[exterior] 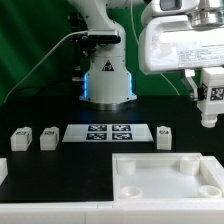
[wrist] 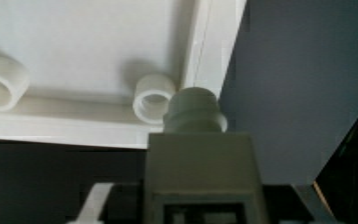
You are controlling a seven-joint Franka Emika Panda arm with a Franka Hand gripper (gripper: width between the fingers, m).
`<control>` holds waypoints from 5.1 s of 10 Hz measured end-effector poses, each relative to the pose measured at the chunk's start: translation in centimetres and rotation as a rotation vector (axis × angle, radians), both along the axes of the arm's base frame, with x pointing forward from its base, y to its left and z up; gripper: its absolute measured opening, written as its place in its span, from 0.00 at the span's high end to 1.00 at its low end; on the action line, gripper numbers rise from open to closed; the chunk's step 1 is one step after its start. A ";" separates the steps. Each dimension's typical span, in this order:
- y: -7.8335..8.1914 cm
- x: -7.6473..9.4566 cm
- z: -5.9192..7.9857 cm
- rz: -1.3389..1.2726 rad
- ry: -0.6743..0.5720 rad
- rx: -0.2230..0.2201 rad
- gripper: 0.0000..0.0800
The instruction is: Assemble one leg
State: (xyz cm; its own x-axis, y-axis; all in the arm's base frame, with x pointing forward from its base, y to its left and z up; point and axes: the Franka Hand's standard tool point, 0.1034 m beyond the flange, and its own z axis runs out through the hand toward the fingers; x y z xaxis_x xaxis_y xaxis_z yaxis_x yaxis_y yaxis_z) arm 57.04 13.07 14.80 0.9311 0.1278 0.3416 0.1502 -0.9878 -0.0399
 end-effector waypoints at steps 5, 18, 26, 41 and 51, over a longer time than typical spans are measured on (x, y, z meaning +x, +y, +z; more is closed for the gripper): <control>-0.4 2.0 -0.4 0.024 -0.001 -0.014 0.64; -1.1 5.0 -7.4 0.021 -0.088 -0.010 0.64; -1.2 5.1 -9.1 0.006 -0.102 -0.003 0.64; -1.3 5.2 -9.1 0.000 -0.177 0.003 0.19; -2.2 5.7 -5.4 0.021 0.381 -0.045 0.19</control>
Offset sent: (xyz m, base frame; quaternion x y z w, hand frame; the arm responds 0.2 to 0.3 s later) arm 0.0000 0.0000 0.0000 0.0000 0.0000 0.0000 1.0000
